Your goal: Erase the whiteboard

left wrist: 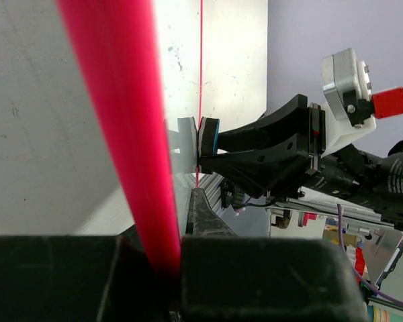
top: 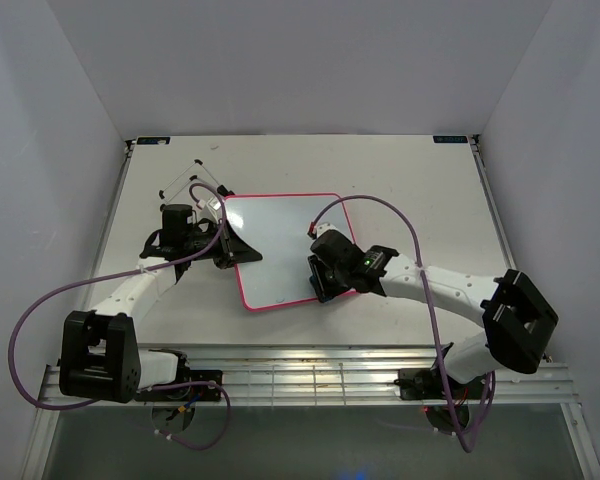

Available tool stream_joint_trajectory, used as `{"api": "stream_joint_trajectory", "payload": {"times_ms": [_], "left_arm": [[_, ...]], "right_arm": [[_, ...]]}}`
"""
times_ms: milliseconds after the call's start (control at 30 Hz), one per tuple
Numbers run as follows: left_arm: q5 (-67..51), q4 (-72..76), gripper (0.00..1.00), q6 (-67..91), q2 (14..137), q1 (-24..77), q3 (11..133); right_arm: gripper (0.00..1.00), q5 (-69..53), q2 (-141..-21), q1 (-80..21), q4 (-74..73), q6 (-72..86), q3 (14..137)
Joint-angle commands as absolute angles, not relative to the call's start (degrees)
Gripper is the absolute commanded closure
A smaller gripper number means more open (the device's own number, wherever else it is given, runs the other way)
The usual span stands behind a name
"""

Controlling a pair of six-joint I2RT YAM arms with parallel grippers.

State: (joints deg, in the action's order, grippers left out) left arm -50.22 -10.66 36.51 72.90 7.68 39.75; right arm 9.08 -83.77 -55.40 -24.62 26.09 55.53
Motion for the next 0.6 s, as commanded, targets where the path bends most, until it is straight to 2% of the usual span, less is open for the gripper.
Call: {"api": "stream_joint_trajectory", "payload": {"times_ms": [0,300,433,567], "left_arm": [[-40.8,-12.8,1.00,32.3,72.7,8.2,39.3],[-40.6,-12.7,1.00,32.4,72.8,8.2,39.1],[-40.7,-12.6,1.00,32.3,72.8,8.2,39.3],[-41.4,-12.7,1.00,32.0,72.7,8.2,39.2]], "right_arm": [[0.92,11.4,-84.6,-58.9,-25.7,27.7,55.5],[0.92,11.1,-93.7,-73.5,-21.9,28.0,73.4],[0.92,11.2,-95.5,-75.1,-21.2,27.3,75.1],[0.92,12.1,-95.0,-72.1,-23.0,26.4,70.9]]}}
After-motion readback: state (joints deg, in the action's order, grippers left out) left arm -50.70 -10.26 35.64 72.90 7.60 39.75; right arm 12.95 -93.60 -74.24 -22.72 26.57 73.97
